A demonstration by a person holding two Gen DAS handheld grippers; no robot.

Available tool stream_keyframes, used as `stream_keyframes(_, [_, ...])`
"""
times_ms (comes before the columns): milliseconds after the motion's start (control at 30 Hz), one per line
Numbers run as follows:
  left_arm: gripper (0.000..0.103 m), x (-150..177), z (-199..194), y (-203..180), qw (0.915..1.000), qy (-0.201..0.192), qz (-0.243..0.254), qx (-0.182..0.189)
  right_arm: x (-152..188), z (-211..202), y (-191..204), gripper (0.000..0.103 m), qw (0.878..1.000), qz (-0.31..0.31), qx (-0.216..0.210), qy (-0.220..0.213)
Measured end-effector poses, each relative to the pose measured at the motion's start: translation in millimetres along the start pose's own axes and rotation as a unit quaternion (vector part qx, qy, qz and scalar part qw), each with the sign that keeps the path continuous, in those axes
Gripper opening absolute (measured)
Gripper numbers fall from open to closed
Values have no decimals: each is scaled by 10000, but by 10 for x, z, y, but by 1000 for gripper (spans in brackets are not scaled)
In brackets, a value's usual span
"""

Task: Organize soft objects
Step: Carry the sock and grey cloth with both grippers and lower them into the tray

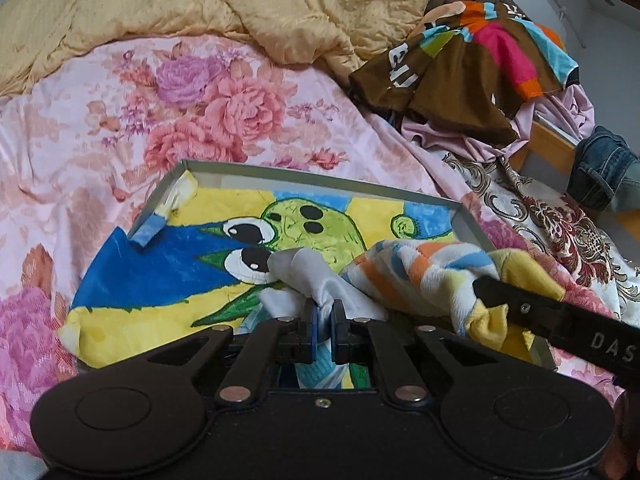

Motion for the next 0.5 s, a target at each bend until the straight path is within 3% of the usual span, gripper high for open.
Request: stream_keyframes(500, [21, 53, -169, -69, 9998, 77, 19, -185, 18, -71, 54, 41, 9993, -301, 200, 114])
Point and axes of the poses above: each gripper's, at about its wrist camera, not at the fingertips, and z roughly the way its jaws point, y to its left, x to its underside, the point moved 1 cm from there along z, roughly the way its jaws point, and after that the axes turned 8 degrees about y, right-handed, at the moved point
